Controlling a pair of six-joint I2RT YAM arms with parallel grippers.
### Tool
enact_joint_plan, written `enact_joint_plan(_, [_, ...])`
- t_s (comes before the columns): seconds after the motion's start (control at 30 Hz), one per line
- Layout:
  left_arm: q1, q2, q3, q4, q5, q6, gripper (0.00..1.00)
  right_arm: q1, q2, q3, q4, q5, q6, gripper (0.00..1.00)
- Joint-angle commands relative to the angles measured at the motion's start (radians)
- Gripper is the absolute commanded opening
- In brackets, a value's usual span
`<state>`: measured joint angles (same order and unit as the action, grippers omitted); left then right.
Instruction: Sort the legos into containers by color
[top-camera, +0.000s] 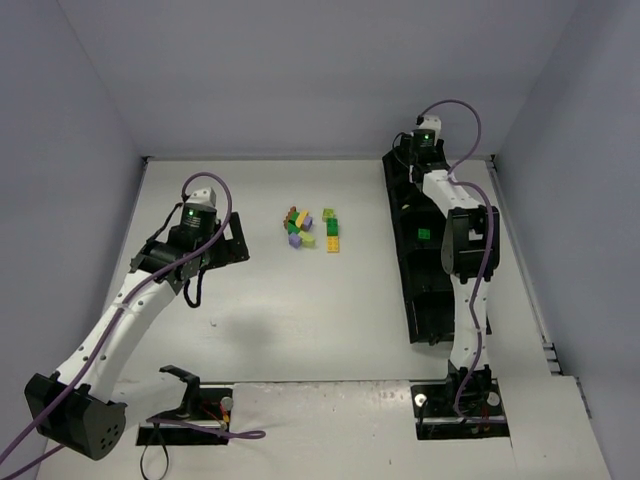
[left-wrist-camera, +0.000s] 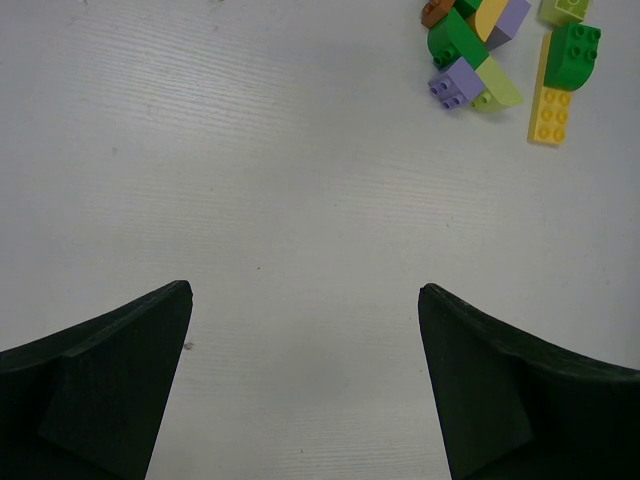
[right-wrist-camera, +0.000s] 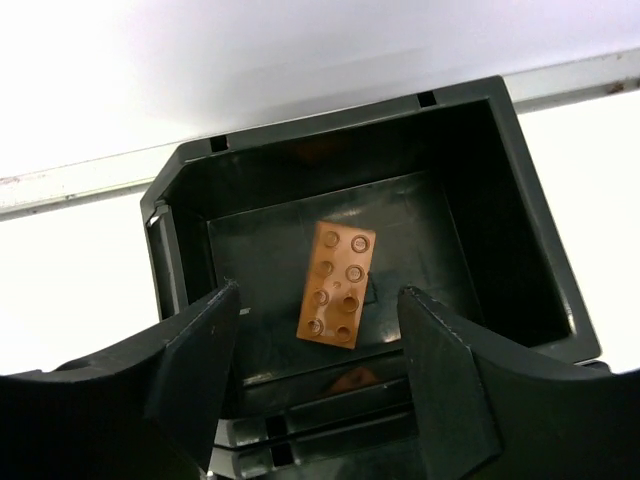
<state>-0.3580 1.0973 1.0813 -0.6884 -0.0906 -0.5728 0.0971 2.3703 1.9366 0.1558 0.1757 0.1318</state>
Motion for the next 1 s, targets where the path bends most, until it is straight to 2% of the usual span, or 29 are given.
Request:
enact_joint_plan(0.0, [0.007, -0.002, 0.031, 0.059, 0.011, 0.013, 0.88, 0.001, -0.141, 0.003, 0.059, -0.013, -0.031, 0.61])
enact_joint_plan(0.1, [0.008, -0.007, 0.031, 0.059, 0.012, 0.017, 0.88, 0.019, -0.198, -0.030, 0.051, -0.054, -0.024, 0.60])
enact_joint_plan(0.23, [0.007, -0.005, 0.029, 0.061, 0.017, 0.022, 0.88, 0.110, -0.281, -0.102, 0.039, -0.099, -0.017, 0.54])
enact_joint_plan(0.4, [0.008, -0.005, 0.028, 0.058, 0.020, 0.024, 0.88, 0.229, -0.304, -0.146, 0.014, -0.087, 0.026, 0.56])
enact_joint_plan(0.57, [0.007, -0.020, 0.019, 0.044, 0.022, 0.025, 0.88, 0.309, -0.257, -0.165, -0.001, -0.082, 0.135, 0.58])
enact_joint_plan(0.97, [0.007, -0.076, -0.011, 0.006, 0.006, 0.027, 0.88, 0.414, -0.088, -0.110, -0.041, -0.074, 0.218, 0.57])
